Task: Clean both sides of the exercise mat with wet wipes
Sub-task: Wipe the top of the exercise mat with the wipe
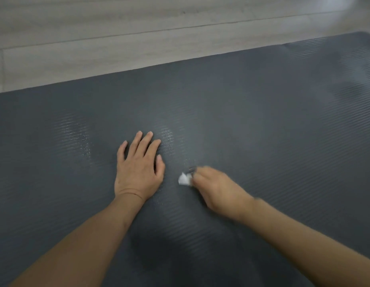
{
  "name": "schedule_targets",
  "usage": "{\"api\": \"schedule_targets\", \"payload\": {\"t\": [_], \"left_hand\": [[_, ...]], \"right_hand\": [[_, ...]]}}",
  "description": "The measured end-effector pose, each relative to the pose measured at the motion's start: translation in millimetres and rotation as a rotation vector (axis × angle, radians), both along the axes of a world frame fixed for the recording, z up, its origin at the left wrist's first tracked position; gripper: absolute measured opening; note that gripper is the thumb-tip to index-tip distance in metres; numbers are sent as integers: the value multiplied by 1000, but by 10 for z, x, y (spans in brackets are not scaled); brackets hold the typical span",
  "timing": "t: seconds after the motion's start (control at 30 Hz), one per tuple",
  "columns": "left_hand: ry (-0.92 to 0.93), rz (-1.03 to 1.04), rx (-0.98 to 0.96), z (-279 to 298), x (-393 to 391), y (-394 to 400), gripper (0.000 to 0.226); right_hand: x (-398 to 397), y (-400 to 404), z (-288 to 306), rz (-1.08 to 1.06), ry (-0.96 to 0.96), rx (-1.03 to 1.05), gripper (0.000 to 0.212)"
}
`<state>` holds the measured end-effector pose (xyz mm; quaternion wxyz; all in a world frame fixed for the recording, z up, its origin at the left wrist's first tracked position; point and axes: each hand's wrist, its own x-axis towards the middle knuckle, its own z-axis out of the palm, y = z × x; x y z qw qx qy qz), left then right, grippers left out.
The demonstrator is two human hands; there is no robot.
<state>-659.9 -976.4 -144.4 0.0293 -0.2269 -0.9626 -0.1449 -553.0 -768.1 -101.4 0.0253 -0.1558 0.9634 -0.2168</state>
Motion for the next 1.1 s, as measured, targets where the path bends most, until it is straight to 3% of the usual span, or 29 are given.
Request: {"api": "schedule_targets", "payload": {"t": [0.1, 0.23, 0.4, 0.5, 0.6, 0.67, 0.73, 0.8, 0.87, 0.97, 1.03, 1.1], "left_hand": [[106, -62, 70, -1, -8, -10, 37], [147, -177, 72, 21, 40, -43, 32], [-84, -108, -79, 203, 451, -119, 59], [-426, -112, -280, 354, 647, -61, 106], [-658, -148, -463, 400, 714, 67, 147], [-737, -118, -471, 401, 673, 123, 156], [-781, -106, -483, 425, 644, 159, 158], [-803, -114, -494, 448, 643, 168, 157], [-824, -119, -509, 478, 641, 173, 156], [-850, -112, -524, 514, 634, 177, 156], [-864, -109, -534, 534, 632, 186, 155], [-855, -105, -546, 531, 636, 194, 154]], "right_hand": [[630, -52, 21, 20, -6, -15, 10], [592, 253, -55, -31, 45, 118, 7], [302, 1222, -26, -809, 89, 181, 16], [301, 938, -31, -1078, 117, 78, 17], [350, 106, -111, -788, 149, -10, 16], [458, -188, -140, -466, 110, 23, 12], [449, 85, -122, -319, 120, 120, 8], [368, 651, -99, -493, 133, 204, 12], [307, 1252, -40, -843, 113, 248, 12], [233, 1260, -12, -1199, 94, 157, 8], [175, 577, -91, -1107, 141, 78, 3], [297, -214, -155, -745, 121, 14, 18]]}}
